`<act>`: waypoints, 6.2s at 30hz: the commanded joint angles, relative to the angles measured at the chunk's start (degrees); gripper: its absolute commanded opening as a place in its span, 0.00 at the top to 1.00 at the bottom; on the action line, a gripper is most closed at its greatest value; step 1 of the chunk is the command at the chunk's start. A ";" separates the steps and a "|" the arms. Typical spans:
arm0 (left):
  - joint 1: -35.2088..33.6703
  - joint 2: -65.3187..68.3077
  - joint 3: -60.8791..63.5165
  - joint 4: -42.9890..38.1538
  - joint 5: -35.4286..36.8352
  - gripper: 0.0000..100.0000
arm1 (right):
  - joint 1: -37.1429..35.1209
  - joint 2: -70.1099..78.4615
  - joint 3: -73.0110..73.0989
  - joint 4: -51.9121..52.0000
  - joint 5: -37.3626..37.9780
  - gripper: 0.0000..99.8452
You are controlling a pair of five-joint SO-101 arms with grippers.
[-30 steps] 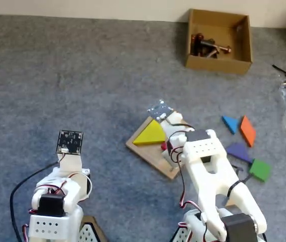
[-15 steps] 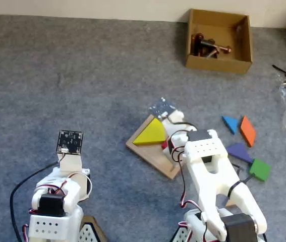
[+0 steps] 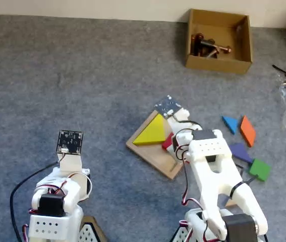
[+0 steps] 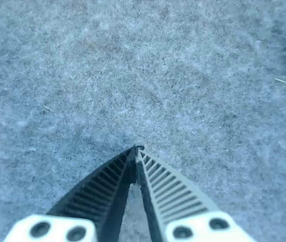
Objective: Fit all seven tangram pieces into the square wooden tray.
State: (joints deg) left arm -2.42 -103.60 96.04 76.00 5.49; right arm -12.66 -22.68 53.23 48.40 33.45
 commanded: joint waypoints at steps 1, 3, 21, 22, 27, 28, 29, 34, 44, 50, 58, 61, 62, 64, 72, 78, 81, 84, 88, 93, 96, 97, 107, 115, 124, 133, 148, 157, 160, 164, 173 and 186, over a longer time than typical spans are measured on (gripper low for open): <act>0.84 -0.40 1.10 -0.09 0.44 0.99 | -0.13 -2.68 -0.22 -0.66 0.62 0.99; 0.84 -0.40 1.10 -0.09 0.44 0.99 | -0.92 -2.68 -0.57 0.48 0.62 0.99; 0.84 -0.40 1.10 -0.09 0.44 0.99 | -5.49 -2.77 -1.63 6.20 0.44 0.99; 0.84 -0.40 1.10 -0.09 0.44 0.99 | -5.49 -2.77 -1.63 6.20 0.44 0.99; 0.84 -0.40 1.10 -0.09 0.44 0.99 | -5.49 -3.12 -1.71 6.20 0.44 0.99; 0.84 -0.40 1.10 -0.09 0.44 0.99 | -5.58 -3.91 -1.80 6.20 0.44 0.99; 0.84 -0.40 1.10 -0.09 0.44 0.99 | -5.58 -5.14 -1.98 6.37 0.44 0.99; 0.84 -0.40 1.10 -0.09 0.44 0.99 | -7.96 -12.88 -3.30 14.37 -1.14 0.99; 0.84 -0.40 1.10 -0.09 0.44 0.99 | -14.37 -17.10 3.30 13.14 -3.96 0.99; 0.84 -0.40 1.10 -0.09 0.44 0.99 | -14.29 -17.19 9.27 9.98 -4.04 0.99; 0.84 -0.40 1.10 -0.09 0.44 0.99 | -10.86 -17.10 11.03 6.20 -3.69 0.99; 0.84 -0.40 1.10 -0.09 0.44 0.99 | -8.22 -17.10 11.21 5.93 -3.52 0.99; 0.84 -0.40 1.10 -0.09 0.44 0.99 | -7.78 -17.10 11.21 5.93 -3.34 0.99; 0.84 -0.40 1.10 -0.09 0.44 0.99 | -7.60 -17.10 11.38 5.85 -1.76 0.99; 0.84 -0.40 1.10 -0.09 0.44 0.99 | -4.97 -17.01 11.30 5.76 -0.70 0.99; 0.84 -0.40 1.10 -0.09 0.44 0.99 | -2.86 -17.01 11.21 5.76 -0.62 0.99; 0.84 -0.40 1.10 -0.09 0.44 0.99 | -2.86 -17.01 11.21 4.79 -0.62 0.99; 0.84 -0.40 1.10 -0.09 0.44 0.99 | -2.77 -17.01 11.38 3.74 -0.62 0.99; 0.84 -0.40 1.10 -0.09 0.44 0.99 | -2.24 -17.01 11.03 3.74 -0.62 0.99; 0.84 -0.40 1.10 -0.09 0.44 0.99 | 0.66 -16.92 11.03 3.74 -0.62 0.99; 0.84 -0.40 1.10 -0.09 0.44 0.99 | 0.92 -16.92 11.30 3.74 1.41 0.99; 0.84 -0.40 1.10 -0.09 0.44 0.99 | 1.01 -16.92 11.30 3.74 1.76 0.99; 0.84 -0.40 1.10 -0.09 0.44 0.99 | 4.18 -16.84 10.42 2.33 -0.09 0.99; 0.92 -0.40 1.10 -0.09 0.44 0.99 | 6.02 -16.84 10.07 1.10 -3.52 0.99; 0.92 -0.40 1.10 -0.09 0.44 0.99 | 6.20 -5.23 4.18 -0.66 -8.00 0.99; 0.92 -0.40 1.10 -0.09 0.44 0.99 | 6.37 3.38 -4.18 -0.66 -8.00 0.99; 0.92 -0.40 1.10 -0.09 0.44 0.99 | 6.20 15.34 -17.63 -0.40 -8.00 0.99; 0.92 -0.40 1.10 -0.09 0.44 0.99 | 6.20 22.11 -22.73 -0.22 -8.00 0.99; 0.92 -0.40 1.10 -0.09 0.44 0.99 | 6.20 21.49 -23.43 3.56 -8.00 0.99; 0.92 -0.40 1.10 -0.09 0.44 0.99 | 6.55 17.45 -25.63 9.80 -8.09 0.99; 0.92 -0.40 1.10 -0.09 0.44 0.99 | 16.75 9.80 -27.12 17.54 -7.47 0.99; 0.92 -0.40 1.10 -0.09 0.44 0.99 | 32.48 9.98 -31.78 19.56 -1.93 0.98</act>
State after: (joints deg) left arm -2.42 -103.60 96.04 76.00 5.49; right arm 16.70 -9.93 27.21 67.30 30.73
